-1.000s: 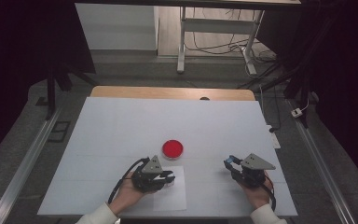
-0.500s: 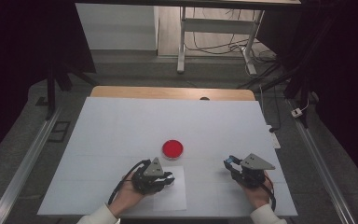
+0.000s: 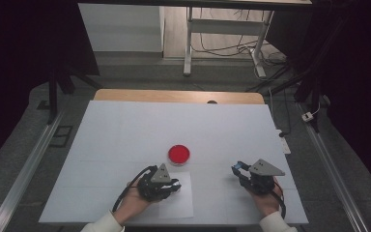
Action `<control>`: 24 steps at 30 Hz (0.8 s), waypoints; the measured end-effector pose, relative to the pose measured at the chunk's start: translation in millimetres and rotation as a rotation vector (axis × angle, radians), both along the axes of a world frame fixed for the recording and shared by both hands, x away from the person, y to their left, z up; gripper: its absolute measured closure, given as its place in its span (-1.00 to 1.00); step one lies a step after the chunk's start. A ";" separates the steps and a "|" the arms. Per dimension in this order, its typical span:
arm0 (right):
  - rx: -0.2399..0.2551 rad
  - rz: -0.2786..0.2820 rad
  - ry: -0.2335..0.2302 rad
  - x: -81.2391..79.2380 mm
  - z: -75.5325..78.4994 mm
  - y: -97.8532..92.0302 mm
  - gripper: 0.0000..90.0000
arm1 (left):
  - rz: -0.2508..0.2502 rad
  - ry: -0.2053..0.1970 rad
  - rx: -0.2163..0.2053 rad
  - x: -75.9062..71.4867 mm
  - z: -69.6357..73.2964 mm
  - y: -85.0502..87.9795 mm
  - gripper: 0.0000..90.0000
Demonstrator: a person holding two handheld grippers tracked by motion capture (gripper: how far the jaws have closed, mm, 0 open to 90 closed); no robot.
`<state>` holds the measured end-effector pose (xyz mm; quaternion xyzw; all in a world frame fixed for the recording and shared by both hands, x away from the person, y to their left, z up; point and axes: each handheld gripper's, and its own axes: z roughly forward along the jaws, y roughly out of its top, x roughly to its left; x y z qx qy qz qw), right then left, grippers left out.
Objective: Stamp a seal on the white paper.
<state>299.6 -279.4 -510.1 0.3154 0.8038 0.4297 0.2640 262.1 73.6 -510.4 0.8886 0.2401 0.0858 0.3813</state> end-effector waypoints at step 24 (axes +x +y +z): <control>-0.001 0.002 -0.002 -0.3 -0.3 1.2 0.43 | -0.014 0.022 0.025 3.1 1.6 -0.9 0.69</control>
